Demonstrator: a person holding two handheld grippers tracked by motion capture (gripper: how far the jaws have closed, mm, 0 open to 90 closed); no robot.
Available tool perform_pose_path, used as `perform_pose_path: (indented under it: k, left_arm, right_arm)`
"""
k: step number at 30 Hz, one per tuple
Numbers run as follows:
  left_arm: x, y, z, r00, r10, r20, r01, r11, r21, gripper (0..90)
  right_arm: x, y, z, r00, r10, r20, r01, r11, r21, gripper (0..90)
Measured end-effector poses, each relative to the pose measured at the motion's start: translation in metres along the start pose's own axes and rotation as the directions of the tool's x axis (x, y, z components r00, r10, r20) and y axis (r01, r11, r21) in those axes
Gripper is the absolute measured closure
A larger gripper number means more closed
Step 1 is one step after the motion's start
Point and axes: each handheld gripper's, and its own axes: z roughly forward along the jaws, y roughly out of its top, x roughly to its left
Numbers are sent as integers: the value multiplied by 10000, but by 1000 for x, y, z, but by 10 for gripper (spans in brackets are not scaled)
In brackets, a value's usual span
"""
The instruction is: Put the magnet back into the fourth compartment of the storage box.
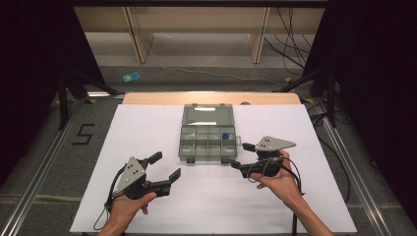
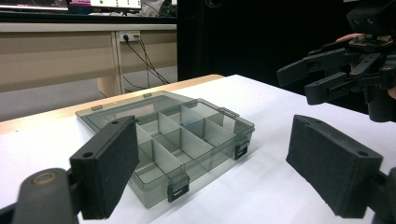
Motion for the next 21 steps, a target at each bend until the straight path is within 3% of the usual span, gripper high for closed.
perform_pose_path:
  k: [10,21]
  left_arm:
    - [-1,-1,0,10000,10,29,-10,10000,87,160]
    - [-1,-2,1,9999,23,103,-24,9999,137,160]
  right_arm:
    - [7,-7,-10,9999,99,96,-92,9979,-643,221]
    - [11,-16,-23,9995,299,116,-288,9962,-827,205]
